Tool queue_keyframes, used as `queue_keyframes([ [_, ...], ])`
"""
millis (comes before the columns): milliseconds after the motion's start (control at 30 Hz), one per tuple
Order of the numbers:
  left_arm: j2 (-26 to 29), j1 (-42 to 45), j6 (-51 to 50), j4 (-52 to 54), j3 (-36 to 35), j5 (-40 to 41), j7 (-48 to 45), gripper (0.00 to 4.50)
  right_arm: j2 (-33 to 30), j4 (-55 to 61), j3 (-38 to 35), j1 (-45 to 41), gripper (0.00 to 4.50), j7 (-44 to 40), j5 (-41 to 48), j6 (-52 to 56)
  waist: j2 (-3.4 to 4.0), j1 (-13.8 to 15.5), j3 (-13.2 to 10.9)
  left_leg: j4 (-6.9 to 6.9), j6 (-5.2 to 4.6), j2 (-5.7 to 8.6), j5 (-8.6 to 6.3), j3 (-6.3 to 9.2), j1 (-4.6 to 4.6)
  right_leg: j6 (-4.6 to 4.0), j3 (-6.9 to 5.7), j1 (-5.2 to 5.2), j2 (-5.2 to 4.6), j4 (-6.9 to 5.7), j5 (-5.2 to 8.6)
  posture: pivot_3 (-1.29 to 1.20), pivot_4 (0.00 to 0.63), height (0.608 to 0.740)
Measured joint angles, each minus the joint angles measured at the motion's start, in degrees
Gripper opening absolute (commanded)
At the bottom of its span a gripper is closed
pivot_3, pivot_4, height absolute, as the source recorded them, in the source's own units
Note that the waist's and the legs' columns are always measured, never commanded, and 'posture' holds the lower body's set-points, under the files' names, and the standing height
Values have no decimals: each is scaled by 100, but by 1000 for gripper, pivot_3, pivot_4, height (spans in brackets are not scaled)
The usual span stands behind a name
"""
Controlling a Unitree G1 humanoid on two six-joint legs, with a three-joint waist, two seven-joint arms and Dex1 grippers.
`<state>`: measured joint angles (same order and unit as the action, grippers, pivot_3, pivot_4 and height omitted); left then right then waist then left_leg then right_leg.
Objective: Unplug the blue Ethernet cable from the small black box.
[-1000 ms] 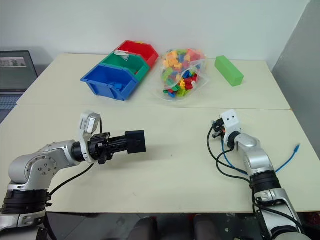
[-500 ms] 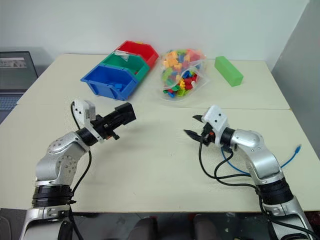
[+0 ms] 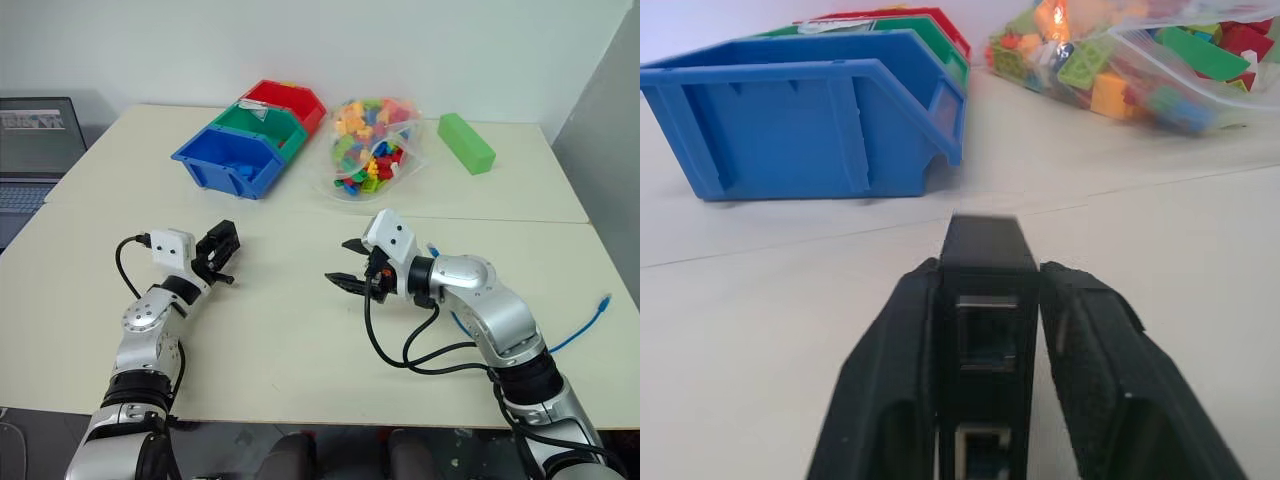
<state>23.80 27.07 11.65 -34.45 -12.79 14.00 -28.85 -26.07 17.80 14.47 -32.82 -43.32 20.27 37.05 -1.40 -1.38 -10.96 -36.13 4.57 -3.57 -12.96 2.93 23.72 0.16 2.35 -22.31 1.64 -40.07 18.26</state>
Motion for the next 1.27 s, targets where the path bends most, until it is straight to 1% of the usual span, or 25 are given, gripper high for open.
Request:
queue_keyframes([
  [100, -4, -26, 6, 4, -5, 16, -6, 3129, -2, 1, 5, 0, 3180, -7, 0, 30, 0, -15, 0, 0, 0, 0, 0, 0, -2, 0, 0, 0, 0, -2, 0, 0, 150, 740],
  [267, -40, -249, -9, 206, -10, 36, 11, 4160, -13, 5, 5, 1, 3180, -16, 0, 61, 0, -17, 0, 0, 0, -1, 0, 0, -2, 0, 1, 0, 0, -2, 0, 0, 150, 740],
  [333, -45, -438, -93, 537, -14, 50, 73, 4464, -29, 10, 6, 4, 3180, -24, 0, 89, 0, -17, 0, 0, 1, -2, 0, 0, -2, 0, 3, 0, 0, -3, 0, 0, 150, 740],
  [400, -45, -539, -168, 710, -23, 49, 119, 4464, -44, 12, 7, 8, 3180, -34, -1, 93, 0, -17, 0, 0, 1, -2, 1, 1, -3, 0, 2, 0, 0, -4, 0, 0, 150, 740],
  [500, 32, -1125, -842, 1720, -44, 151, 217, 4464, -182, 193, 2, 183, 3180, -41, 0, 98, -1, -28, 1, 1, 1, -3, 0, 0, -2, 0, 10, 1, -2, -2, 0, 0, 150, 740],
  [567, 223, -1591, -1372, 2416, -67, 303, 170, 4464, -350, 228, -72, 423, 3180, -39, -5, 113, -2, -28, 1, 2, 1, -3, 1, 1, -2, 0, 13, 0, -6, -2, 0, 0, 150, 740],
  [700, 863, -2212, -2385, 3592, -289, 603, -25, 4464, -697, 236, -387, 745, 3180, -151, 9, 9, -2, -33, 1, 2, 2, -6, 1, 10, -9, 1, 13, 3, -14, -9, 1, 0, 150, 740],
  [733, 1153, -2422, -2636, 3899, -387, 724, -190, 4464, -766, 232, -558, 815, 3180, -243, 28, -179, -2, -40, 1, 3, 2, -7, 1, 10, -14, 1, 14, 5, -13, -9, 1, 0, 150, 740],
  [767, 1292, -2526, -2757, 4058, -467, 786, -293, 4464, -825, 216, -671, 851, 3180, -308, 40, -305, 0, -42, 0, 5, 2, -4, 1, 6, -24, 4, 12, 11, -12, -11, 3, 0, 150, 740],
  [800, 1526, -2674, -2932, 4267, -608, 893, -452, 4464, -990, 190, -813, 898, 3180, -464, 79, -461, 0, -43, 0, 7, 2, -3, 1, 1, -31, 27, 12, 16, -9, -10, 17, 0, 150, 740],
  [933, 2014, -2863, -3378, 4515, -992, 1217, -875, 4464, -1473, -22, -1104, 968, 3180, -1018, 242, -589, 0, -41, -1, 6, 1, -4, 1, -3, -35, 29, 14, 20, 0, -6, 18, 0, 150, 740],
  [1100, 2459, -3021, -3720, 4632, -1396, 1572, -1483, 4464, -1984, -288, -1404, 983, 3180, -1640, 547, -580, 0, -43, 0, 8, 0, -6, 0, -10, -36, 28, 18, 18, 0, -4, 18, 0, 150, 740],
  [1267, 2615, -3055, -3991, 4651, -1467, 1771, -1833, 4464, -2138, -328, -1515, 973, 3180, -1864, 721, -481, 1, -43, -1, 8, 0, -7, 0, -11, -36, 28, 18, 17, 0, -4, 18, 0, 150, 740],
])
